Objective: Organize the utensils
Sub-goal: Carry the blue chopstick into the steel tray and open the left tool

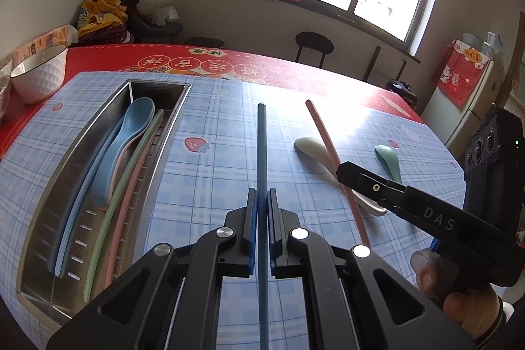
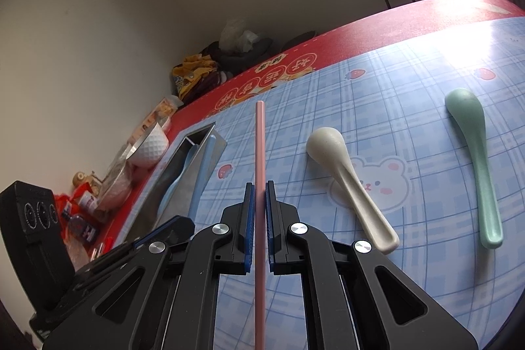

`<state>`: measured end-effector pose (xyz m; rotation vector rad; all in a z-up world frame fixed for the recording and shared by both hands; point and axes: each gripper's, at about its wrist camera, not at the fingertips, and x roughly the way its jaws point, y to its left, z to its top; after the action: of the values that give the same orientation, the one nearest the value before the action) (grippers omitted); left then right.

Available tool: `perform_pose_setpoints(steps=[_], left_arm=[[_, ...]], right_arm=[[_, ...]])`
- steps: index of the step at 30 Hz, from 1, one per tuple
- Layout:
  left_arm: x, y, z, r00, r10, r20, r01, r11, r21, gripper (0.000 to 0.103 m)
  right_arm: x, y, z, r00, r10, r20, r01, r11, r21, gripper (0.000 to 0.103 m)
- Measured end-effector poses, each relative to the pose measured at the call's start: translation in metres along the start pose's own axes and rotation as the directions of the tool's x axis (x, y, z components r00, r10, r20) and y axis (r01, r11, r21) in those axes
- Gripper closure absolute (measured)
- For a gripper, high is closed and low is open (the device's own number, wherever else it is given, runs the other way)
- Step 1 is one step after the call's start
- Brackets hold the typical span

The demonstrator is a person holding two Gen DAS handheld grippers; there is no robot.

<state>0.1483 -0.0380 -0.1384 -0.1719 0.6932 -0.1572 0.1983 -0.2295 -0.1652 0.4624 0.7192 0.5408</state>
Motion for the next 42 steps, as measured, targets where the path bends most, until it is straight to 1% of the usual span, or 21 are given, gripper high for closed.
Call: perform_pose_setpoints(steps=[5, 8, 13, 15, 17, 19, 21, 22, 24, 28, 31, 34, 36, 37, 40, 41, 42], left_arm=[[-0.019, 0.008, 0.011, 0.999, -0.031, -0.012, 0.03, 1.0, -0.004, 0.097], [-0.031, 0.02, 0.024, 0.999, -0.046, -0.023, 0.046, 0.999, -0.008, 0.097], [-0.048, 0.055, 0.052, 1.0, -0.02, -0.02, 0.02, 0.999, -0.029, 0.097], [-0.05, 0.066, 0.06, 1.0, 0.008, -0.025, -0.008, 1.0, -0.02, 0.097], [-0.045, 0.073, 0.065, 0.998, 0.043, -0.038, -0.043, 0.999, -0.004, 0.097], [-0.033, 0.079, 0.069, 0.996, 0.057, -0.073, -0.057, 0.998, 0.002, 0.097], [-0.019, 0.083, 0.069, 0.991, 0.079, -0.105, -0.078, 0.997, 0.014, 0.097], [-0.012, 0.084, 0.068, 0.989, 0.103, -0.109, -0.101, 0.995, 0.023, 0.097], [0.002, 0.087, 0.067, 0.984, 0.121, -0.131, -0.118, 0.993, 0.032, 0.097], [0.027, 0.092, 0.062, 0.972, 0.12, -0.203, -0.117, 0.993, 0.028, 0.097], [0.036, 0.092, 0.059, 0.963, 0.136, -0.232, -0.129, 0.991, 0.044, 0.097], [0.037, 0.096, 0.059, 0.962, 0.124, -0.243, -0.119, 0.992, 0.035, 0.097], [0.035, 0.096, 0.061, 0.966, 0.104, -0.238, -0.099, 0.994, 0.035, 0.096], [0.032, 0.097, 0.062, 0.969, 0.094, -0.23, -0.089, 0.996, 0.031, 0.095], [0.02, 0.097, 0.061, 0.979, 0.046, -0.198, -0.042, 0.999, 0.024, 0.084], [0.013, 0.094, 0.06, 0.983, 0.032, -0.181, -0.027, 0.999, 0.035, 0.074], [0.007, 0.092, 0.057, 0.987, 0.037, -0.155, -0.029, 0.998, 0.057, 0.064]], right_arm=[[0.0, 0.001, 0.0, 1.0, -0.001, 0.001, 0.001, 1.0, -0.002, 0.097], [0.0, -0.001, 0.0, 1.0, -0.003, 0.002, 0.003, 1.0, 0.009, 0.097], [0.001, -0.002, 0.0, 1.0, -0.003, 0.001, 0.003, 1.0, 0.016, 0.097], [0.001, -0.002, 0.0, 1.0, -0.002, -0.001, 0.002, 1.0, 0.015, 0.097], [0.001, -0.002, 0.0, 1.0, -0.002, -0.003, 0.002, 1.0, 0.015, 0.097], [0.002, -0.002, 0.0, 1.0, -0.002, -0.004, 0.002, 1.0, 0.017, 0.097], [0.002, -0.002, 0.0, 1.0, -0.001, -0.004, 0.002, 1.0, 0.022, 0.097], [0.002, -0.003, 0.001, 1.0, -0.001, -0.005, 0.002, 1.0, 0.023, 0.097], [0.003, -0.003, 0.001, 1.0, 0.0, -0.006, 0.0, 1.0, 0.025, 0.097], [0.004, -0.004, 0.001, 1.0, 0.003, -0.01, -0.003, 1.0, 0.027, 0.097], [0.004, -0.005, 0.001, 1.0, 0.006, -0.013, -0.005, 1.0, 0.028, 0.097], [0.005, -0.005, 0.002, 1.0, 0.007, -0.015, -0.006, 1.0, 0.025, 0.097], [0.006, -0.005, 0.002, 1.0, 0.007, -0.015, -0.006, 1.0, 0.024, 0.097], [0.005, -0.005, 0.002, 1.0, 0.007, -0.015, -0.006, 1.0, 0.026, 0.097], [0.005, -0.005, 0.002, 1.0, 0.006, -0.016, -0.006, 1.0, 0.025, 0.097], [0.005, -0.005, 0.002, 1.0, 0.007, -0.016, -0.006, 1.0, 0.023, 0.097], [0.005, -0.005, 0.002, 1.0, 0.006, -0.016, -0.006, 1.0, 0.021, 0.097]])
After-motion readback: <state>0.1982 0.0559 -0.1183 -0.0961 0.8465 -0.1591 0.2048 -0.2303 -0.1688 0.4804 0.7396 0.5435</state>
